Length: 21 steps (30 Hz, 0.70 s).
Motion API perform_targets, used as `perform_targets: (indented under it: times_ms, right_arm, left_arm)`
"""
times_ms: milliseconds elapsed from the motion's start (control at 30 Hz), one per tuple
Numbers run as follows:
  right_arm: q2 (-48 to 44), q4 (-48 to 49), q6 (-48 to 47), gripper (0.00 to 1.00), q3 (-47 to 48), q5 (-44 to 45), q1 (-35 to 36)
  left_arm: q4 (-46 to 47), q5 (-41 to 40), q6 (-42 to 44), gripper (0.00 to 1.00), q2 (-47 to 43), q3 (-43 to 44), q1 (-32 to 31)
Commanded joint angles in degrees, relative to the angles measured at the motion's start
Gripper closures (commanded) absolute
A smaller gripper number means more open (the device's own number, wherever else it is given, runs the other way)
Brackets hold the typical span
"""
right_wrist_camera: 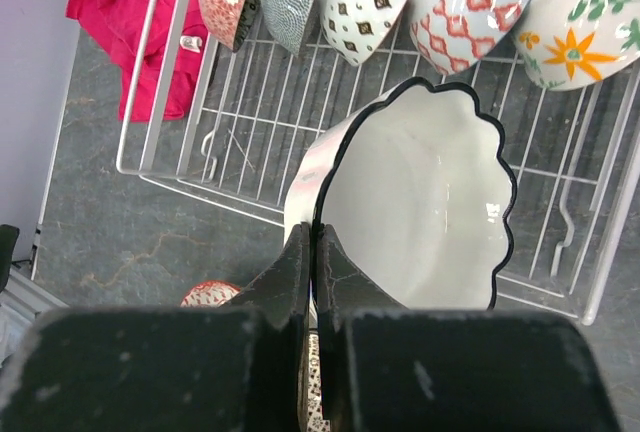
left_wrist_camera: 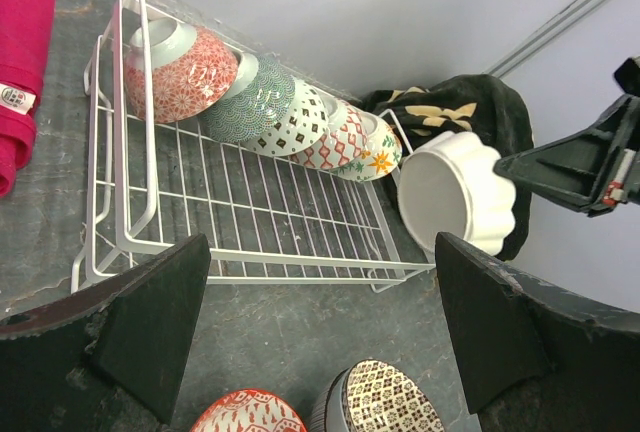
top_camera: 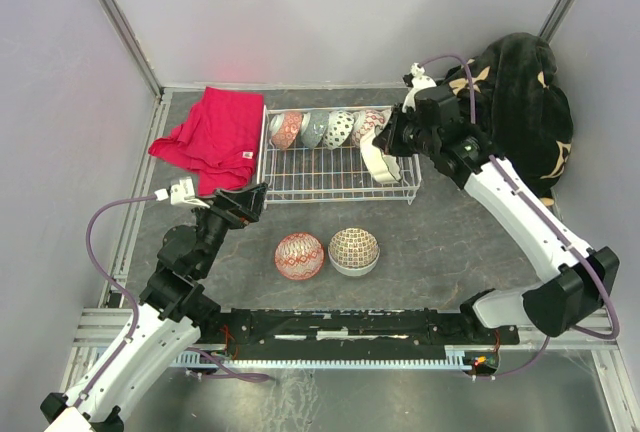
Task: Load the bowls into the dish rack
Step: Turn the bowl upside down on the dish rack.
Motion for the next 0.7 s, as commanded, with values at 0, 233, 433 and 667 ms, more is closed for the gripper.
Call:
perform_targets:
  times_ms: [0,233,433,667]
  right_arm:
    - [-0.73,11.65,2.63,0.99,-2.20,-5.35,-2.07]
    - [-0.14,17.20,5.05,0.99,-7.33,-7.61,-5.08]
    - [1.54,21.90,7.29,0.99,-10.53,-9.95,-7.35]
    - [2.52,25.71,9.77,0.99,-13.08,-12.15,-8.97]
  left_arm:
    - [2.54,0.50,2.87,0.01,-0.35,1.94,-0.17]
    - [2.64,0.51,2.89,0.01,-0.19,1.86,-0.11]
    - [2.72,0.51,2.94,0.01,-0.08,1.84,-0.18]
    - [2.81,0.52,2.87,0.01,-0.03,1.71,-0.12]
